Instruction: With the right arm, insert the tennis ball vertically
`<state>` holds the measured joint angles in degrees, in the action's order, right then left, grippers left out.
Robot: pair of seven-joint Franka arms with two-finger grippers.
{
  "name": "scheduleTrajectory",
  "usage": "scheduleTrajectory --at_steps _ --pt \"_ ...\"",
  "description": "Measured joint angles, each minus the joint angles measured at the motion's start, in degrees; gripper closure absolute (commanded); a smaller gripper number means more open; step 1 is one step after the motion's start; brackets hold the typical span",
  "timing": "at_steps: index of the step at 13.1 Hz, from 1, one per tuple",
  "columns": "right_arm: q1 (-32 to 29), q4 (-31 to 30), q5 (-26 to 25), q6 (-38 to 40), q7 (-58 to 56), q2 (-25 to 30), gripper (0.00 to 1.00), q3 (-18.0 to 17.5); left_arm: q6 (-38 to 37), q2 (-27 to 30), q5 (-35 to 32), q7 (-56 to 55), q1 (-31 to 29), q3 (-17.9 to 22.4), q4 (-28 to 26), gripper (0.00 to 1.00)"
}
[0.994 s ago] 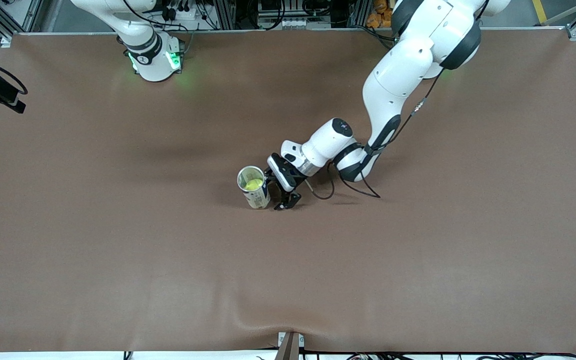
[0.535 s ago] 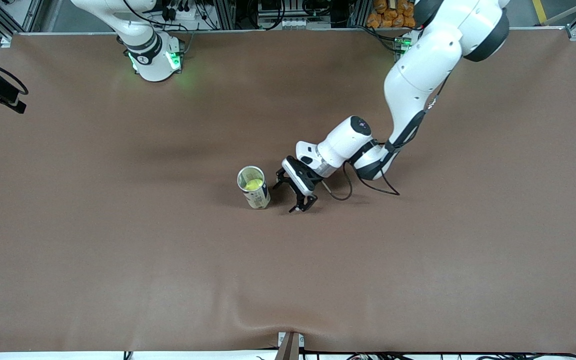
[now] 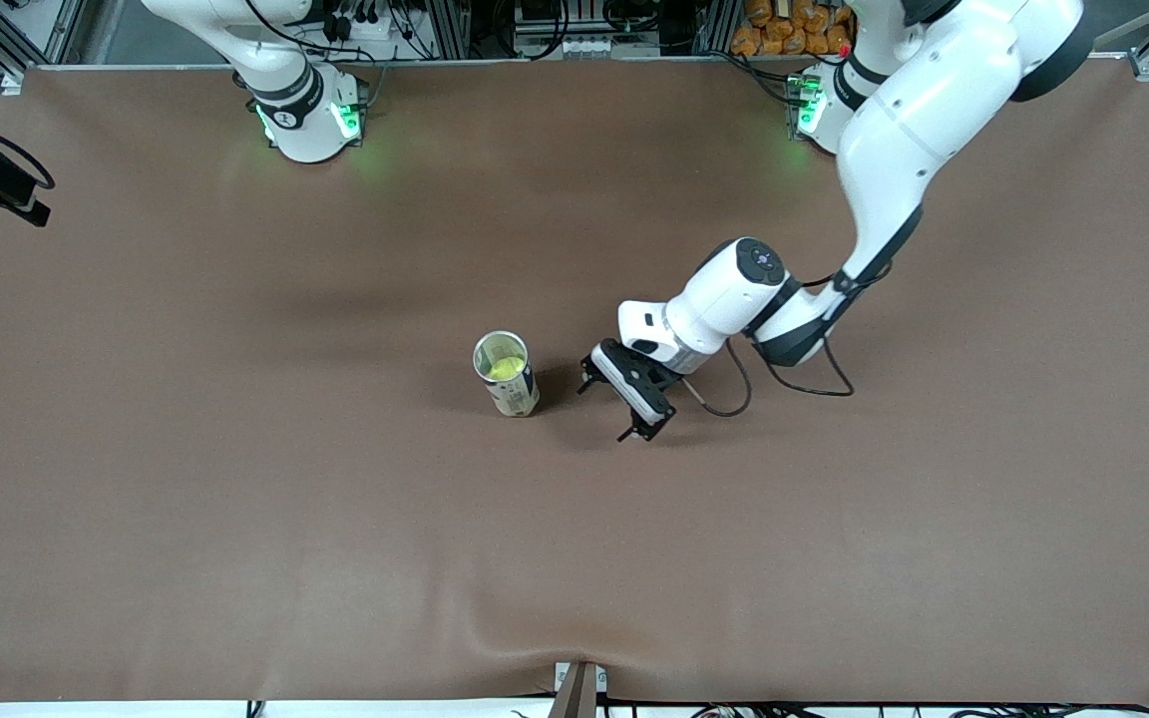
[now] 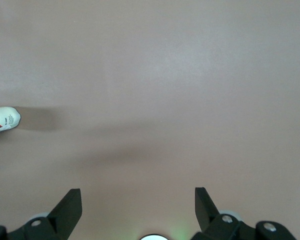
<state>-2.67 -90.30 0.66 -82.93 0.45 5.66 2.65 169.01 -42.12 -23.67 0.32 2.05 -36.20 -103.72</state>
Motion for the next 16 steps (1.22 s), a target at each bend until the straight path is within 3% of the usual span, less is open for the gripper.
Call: scheduleTrajectory --at_steps 5,8,12,16 --pt "-2.1 0.3 -0.2 0.1 0.2 0.0 0.00 0.1 -31.4 5.2 0.0 -0.3 -10.7 -10.1 10.1 0.00" --pt "-2.3 0.5 -0.1 0.1 0.8 0.1 0.00 -0.8 -48.8 5.5 0.0 -0.3 -11.8 -11.6 19.4 0.00" --pt "-1.8 0.6 -0.2 0.1 1.5 0.1 0.00 -4.5 -60.3 7.9 0.6 -0.5 -14.1 -11.7 25.2 0.00" --pt "-1.8 0.7 -0.2 0.1 1.5 0.1 0.00 -4.4 -65.4 14.9 0.7 -0.6 -18.5 -11.7 26.0 0.00"
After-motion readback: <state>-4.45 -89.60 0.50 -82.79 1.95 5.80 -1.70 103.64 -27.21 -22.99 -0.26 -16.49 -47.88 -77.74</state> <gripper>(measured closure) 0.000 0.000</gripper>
